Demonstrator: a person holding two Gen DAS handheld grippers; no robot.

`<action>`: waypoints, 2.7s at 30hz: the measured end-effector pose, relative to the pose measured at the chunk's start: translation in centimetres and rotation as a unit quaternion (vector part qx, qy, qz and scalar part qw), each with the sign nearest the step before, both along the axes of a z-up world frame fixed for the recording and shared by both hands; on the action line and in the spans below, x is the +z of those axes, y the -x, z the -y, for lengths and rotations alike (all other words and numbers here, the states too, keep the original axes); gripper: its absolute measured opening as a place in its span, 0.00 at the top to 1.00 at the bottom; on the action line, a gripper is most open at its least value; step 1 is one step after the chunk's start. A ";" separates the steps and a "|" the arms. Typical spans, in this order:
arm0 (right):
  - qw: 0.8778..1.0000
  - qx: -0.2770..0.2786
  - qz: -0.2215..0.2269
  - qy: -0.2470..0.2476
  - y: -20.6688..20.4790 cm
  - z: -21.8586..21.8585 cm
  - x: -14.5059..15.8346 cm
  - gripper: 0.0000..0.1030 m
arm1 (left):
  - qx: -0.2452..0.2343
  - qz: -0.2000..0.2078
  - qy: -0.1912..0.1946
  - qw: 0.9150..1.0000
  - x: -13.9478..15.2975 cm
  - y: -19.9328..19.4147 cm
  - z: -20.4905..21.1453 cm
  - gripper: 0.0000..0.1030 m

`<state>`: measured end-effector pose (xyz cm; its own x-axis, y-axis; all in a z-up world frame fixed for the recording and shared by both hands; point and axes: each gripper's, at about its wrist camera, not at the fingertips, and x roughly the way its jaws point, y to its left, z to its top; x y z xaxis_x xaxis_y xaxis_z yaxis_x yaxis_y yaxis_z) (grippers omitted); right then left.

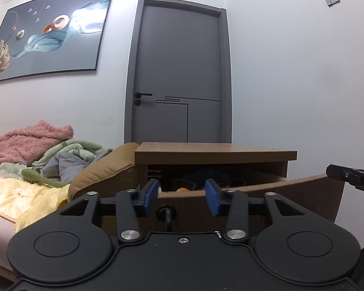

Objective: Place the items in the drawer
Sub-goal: 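Close both grippers and bring them against the drawer front, then push the drawer front inward with the closed left gripper while the right gripper pushes too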

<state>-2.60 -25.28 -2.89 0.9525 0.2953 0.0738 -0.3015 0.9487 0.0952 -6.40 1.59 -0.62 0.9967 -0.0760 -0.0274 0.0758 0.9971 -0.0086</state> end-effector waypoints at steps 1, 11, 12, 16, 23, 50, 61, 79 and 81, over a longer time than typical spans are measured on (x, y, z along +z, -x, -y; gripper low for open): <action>1.000 0.001 -0.003 0.003 0.2 -0.1 -0.1 0.99 | -0.001 0.000 -0.002 1.000 -0.1 0.1 0.1 0.72; 1.000 -0.009 -0.022 0.005 1.5 -0.3 -0.5 0.99 | 0.009 -0.034 -0.024 0.999 -1.5 0.4 1.5 0.96; 1.000 -0.010 -0.024 0.004 1.5 -0.2 -0.5 0.99 | 0.008 -0.035 -0.031 0.999 -1.6 0.4 1.7 0.96; 0.999 -0.014 -0.052 0.002 0.5 0.0 -0.2 0.99 | 0.000 -0.054 -0.047 0.997 -2.0 0.1 2.3 0.96; 0.994 -0.009 -0.105 -0.003 -1.8 0.3 0.1 0.99 | 0.010 -0.100 -0.044 0.994 -2.2 -1.8 1.8 0.96; 0.989 0.007 -0.148 0.027 -4.3 -0.2 0.2 0.99 | 0.053 -0.181 -0.011 0.982 -1.1 -5.8 0.3 0.98; 0.988 0.010 -0.154 0.021 -5.4 0.0 0.4 0.99 | 0.056 -0.201 -0.009 0.978 -0.7 -7.5 0.3 0.98; 0.988 0.005 -0.155 0.023 -9.0 -0.5 0.5 0.99 | 0.073 -0.215 -0.015 0.974 -0.9 -11.8 -0.3 0.98; 0.988 0.005 -0.155 0.023 -9.6 -0.5 0.4 0.99 | 0.072 -0.217 -0.013 0.973 -0.8 -12.4 -0.4 0.98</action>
